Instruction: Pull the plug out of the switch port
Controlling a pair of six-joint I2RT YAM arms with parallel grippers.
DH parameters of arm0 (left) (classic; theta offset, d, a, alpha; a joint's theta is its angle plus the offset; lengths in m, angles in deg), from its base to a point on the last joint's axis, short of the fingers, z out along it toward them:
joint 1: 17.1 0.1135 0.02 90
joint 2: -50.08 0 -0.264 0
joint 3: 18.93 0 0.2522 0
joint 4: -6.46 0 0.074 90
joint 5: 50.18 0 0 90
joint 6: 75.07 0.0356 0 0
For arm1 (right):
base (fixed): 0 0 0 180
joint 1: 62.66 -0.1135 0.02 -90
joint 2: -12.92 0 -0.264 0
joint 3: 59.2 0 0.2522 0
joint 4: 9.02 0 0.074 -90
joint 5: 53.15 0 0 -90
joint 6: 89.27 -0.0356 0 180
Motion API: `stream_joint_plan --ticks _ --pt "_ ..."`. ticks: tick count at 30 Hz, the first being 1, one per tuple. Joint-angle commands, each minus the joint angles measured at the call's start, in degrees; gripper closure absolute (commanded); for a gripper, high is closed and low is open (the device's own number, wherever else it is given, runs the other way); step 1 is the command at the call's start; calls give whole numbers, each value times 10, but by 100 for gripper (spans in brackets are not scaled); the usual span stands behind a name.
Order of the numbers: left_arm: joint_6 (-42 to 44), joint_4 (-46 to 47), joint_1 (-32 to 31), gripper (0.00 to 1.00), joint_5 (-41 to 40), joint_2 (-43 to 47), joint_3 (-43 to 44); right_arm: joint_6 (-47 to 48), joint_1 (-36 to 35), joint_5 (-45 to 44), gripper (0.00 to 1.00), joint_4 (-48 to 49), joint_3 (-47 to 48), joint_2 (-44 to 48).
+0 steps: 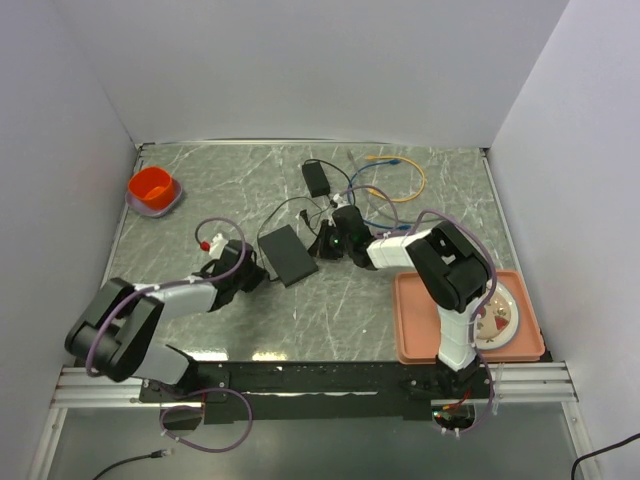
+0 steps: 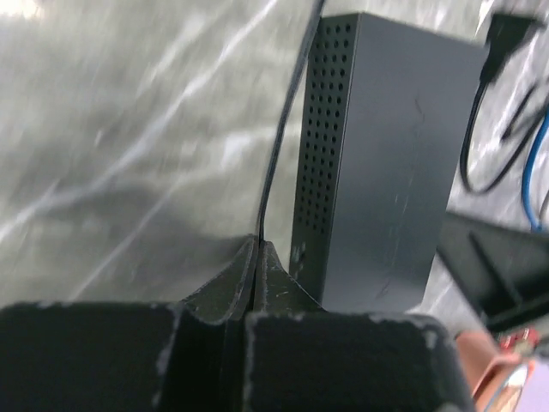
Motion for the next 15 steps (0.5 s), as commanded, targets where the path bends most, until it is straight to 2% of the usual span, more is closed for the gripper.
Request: stream_joint_plan --ticks 1,4,7,8,10,11,13,14,15 --pt "-23 -19 -22 99 25 41 -44 11 -1 -3 100 -1 -6 24" --pt "-33 -29 -25 99 12 58 -66 19 0 -36 100 -16 -7 42" --pt "-28 -71 -24 86 -37 98 -59 28 0 -85 100 2 -48 108" --pt "-25 -80 -24 71 -53 129 -58 30 -1 -97 100 1 -56 126" --pt "-16 -108 -24 52 -100 165 -47 37 -5 -120 100 -21 -64 170" --pt "-17 -136 -24 32 -113 198 -44 41 -7 -125 100 -21 -68 182" --pt "-15 -152 -24 15 -141 228 -41 47 -9 -107 100 -11 -77 202" --pt "-16 -166 -24 1 -147 251 -41 49 -9 -54 85 16 -80 205" --pt "-17 -167 -23 1 -149 261 -41 49 -9 -30 74 31 -83 205"
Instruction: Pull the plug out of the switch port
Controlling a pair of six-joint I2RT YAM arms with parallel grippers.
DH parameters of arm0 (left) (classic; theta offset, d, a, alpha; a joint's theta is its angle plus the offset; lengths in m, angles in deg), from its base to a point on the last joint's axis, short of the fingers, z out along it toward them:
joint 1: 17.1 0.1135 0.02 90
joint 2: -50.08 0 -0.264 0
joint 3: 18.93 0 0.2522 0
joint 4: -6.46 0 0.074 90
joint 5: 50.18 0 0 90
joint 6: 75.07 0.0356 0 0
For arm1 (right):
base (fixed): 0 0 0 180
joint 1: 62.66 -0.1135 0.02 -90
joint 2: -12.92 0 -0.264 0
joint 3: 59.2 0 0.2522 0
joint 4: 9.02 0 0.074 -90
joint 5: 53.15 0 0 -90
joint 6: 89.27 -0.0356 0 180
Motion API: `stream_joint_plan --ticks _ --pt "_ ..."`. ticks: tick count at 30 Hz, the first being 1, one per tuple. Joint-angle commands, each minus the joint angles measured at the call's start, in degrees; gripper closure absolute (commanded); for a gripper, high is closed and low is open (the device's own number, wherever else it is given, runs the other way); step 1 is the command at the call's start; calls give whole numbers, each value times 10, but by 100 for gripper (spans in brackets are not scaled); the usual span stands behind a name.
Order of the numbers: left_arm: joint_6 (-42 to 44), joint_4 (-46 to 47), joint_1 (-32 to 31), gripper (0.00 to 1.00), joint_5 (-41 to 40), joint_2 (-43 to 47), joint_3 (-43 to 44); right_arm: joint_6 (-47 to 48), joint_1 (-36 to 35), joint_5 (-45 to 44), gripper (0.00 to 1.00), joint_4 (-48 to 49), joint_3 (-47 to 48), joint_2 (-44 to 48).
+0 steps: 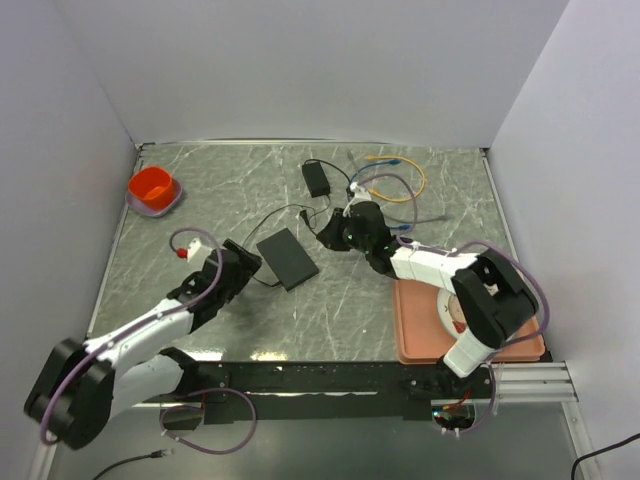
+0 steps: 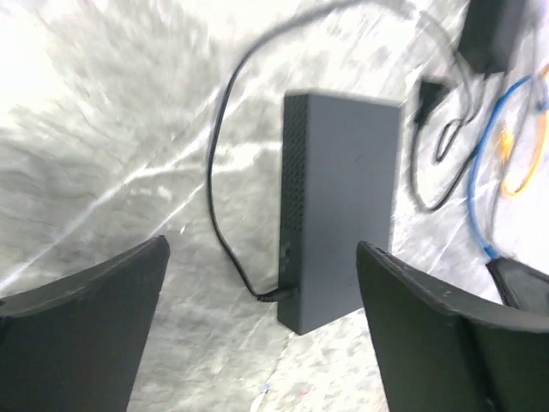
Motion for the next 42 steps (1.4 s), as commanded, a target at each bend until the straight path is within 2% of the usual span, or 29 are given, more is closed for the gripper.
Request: stream_joint_plan --ticks 1,2,3,5,7,8,11,14,15,17,20,24,27,29,32,33,37,39,42 --pt "9 -55 -2 1 -55 63 7 13 -6 75 65 65 -10 27" --pt "18 -45 -2 3 -43 77 1 6 -6 100 56 91 -10 21" --pt "23 -26 -2 3 -31 83 -6 -6 -6 141 52 96 -8 13" --pt "26 -13 -2 2 -2 95 -27 -6 -12 163 47 89 11 -11" --pt "31 4 -2 9 17 99 -43 15 -25 183 44 60 43 -38" --pt "35 11 -2 15 23 103 -49 30 -27 196 44 45 57 -49" --pt "53 50 -2 24 48 106 -74 13 -28 276 43 44 90 -97" --pt "49 79 -1 31 65 118 -101 -44 -19 330 44 126 78 -135" --pt "50 86 -2 33 67 122 -107 -68 -14 352 44 205 66 -159" --pt "52 84 -1 38 68 132 -113 -137 -3 392 45 277 53 -182" --pt "62 75 -1 42 66 132 -108 -151 0 407 46 302 62 -211" --pt "69 60 -1 41 58 120 -95 -129 0 407 46 255 93 -216" --pt "70 49 -1 35 46 111 -80 -100 -1 399 47 197 111 -220" --pt "74 42 -1 28 37 104 -71 -94 1 386 48 207 98 -210" --pt "68 18 -1 25 8 91 -44 -65 0 329 48 219 39 -151" --pt "68 17 -1 25 3 85 -32 -51 0 281 48 184 22 -113" --pt "70 17 5 26 16 23 1 20 3 166 48 19 34 -57" --pt "68 17 5 28 37 5 6 31 12 142 49 -33 51 -53" --pt "58 41 5 35 81 -8 -13 20 40 136 53 -42 46 -56"
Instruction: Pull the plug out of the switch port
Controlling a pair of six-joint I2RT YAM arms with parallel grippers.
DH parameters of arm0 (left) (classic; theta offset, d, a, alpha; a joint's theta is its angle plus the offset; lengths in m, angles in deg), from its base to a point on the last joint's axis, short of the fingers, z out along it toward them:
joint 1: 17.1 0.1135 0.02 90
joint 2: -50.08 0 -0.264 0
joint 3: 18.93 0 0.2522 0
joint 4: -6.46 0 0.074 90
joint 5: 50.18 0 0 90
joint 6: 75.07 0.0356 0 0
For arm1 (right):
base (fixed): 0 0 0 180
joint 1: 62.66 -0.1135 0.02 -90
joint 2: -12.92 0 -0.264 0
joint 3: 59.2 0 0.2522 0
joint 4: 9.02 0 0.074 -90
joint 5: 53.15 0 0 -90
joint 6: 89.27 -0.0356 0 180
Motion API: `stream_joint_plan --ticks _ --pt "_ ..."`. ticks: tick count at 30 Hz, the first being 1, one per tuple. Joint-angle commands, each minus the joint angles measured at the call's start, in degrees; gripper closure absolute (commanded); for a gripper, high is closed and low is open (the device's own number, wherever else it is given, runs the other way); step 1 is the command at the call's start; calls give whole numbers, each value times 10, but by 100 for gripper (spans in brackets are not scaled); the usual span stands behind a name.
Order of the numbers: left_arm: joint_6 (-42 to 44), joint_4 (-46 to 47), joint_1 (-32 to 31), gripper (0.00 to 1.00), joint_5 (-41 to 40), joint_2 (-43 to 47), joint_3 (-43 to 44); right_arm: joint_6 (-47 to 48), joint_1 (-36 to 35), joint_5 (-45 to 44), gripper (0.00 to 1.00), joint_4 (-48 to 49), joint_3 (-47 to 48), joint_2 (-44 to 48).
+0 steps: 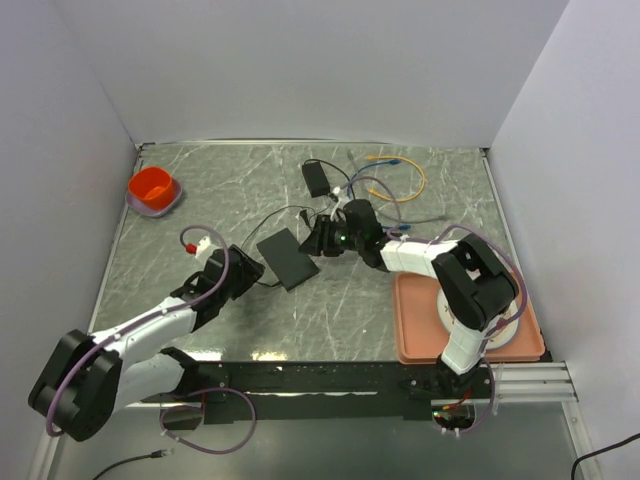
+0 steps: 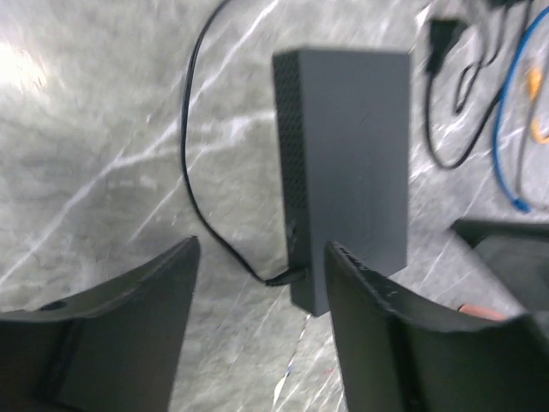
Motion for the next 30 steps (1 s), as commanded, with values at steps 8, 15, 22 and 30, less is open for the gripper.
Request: stream_joint_plan --ticks 8,15,22,30 --pt "-26 67 1 62 109 -42 -34 40 38 -85 77 -117 41 -38" --pt "-13 76 1 63 114 -100 -9 23 20 -62 82 -62 -2 -57" --pt "-10 92 13 62 126 -181 23 37 -17 -36 83 -40 -6 -72" --pt "-29 77 96 59 141 -196 41 53 -99 -35 87 -70 34 -92"
